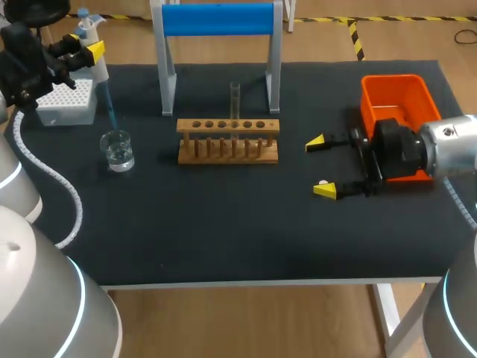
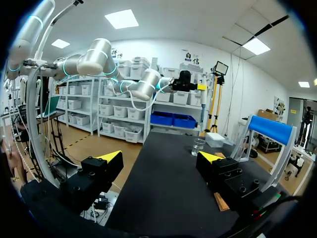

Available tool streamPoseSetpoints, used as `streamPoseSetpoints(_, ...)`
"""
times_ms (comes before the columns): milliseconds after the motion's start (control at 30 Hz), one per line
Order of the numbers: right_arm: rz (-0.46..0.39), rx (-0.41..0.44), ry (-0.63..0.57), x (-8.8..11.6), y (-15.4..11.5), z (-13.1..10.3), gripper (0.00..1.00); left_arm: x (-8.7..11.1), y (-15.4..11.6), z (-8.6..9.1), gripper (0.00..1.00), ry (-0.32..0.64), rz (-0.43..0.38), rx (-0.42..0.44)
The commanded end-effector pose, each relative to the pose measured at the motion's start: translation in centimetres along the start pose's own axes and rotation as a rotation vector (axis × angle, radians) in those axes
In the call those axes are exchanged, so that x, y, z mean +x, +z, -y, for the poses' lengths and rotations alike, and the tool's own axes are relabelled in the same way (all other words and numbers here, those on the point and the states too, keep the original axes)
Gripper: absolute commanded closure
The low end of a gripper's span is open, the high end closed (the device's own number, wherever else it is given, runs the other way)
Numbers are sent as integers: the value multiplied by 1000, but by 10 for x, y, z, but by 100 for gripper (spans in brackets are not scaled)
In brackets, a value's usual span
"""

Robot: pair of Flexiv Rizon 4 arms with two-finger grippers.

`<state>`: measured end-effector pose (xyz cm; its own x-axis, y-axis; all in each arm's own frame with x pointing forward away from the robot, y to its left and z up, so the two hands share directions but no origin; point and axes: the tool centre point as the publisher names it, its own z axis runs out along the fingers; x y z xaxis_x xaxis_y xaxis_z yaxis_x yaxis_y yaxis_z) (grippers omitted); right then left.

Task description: Invert the test tube, pick up the pipette, mount the tip to pipette, aspirate from beaker and dispense into the tube, eject the tip, return the pipette, and cap with the stopper.

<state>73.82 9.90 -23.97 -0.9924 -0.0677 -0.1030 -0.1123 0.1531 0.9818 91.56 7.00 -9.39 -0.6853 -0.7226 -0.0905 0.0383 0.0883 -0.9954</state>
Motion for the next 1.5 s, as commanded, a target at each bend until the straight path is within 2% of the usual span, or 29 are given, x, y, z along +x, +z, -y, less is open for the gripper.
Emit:
streamPoseSetpoints(33, 1, 1, 0, 1, -1, -1, 0, 0, 0, 0, 100, 0, 3, 2)
streamPoseSetpoints(233, 5, 89, 44, -13, 43, -17, 0, 0, 0, 0, 100, 0, 3, 2)
streamPoseSetpoints(500, 24, 205, 61, -32, 117, -34, 0, 0, 0, 0, 100, 0, 3, 2)
streamPoseSetpoints(867, 41, 245, 69, -40, 213, -34, 0, 0, 0, 0, 100, 0, 3, 2)
streamPoseSetpoints(1133, 77, 310, 51, -40, 255, -25, 0, 0, 0, 0, 100, 0, 3, 2)
streamPoseSetpoints(1500, 204, 353, 60, -56, 277, 1, 0, 0, 0, 0, 100, 0, 3, 2)
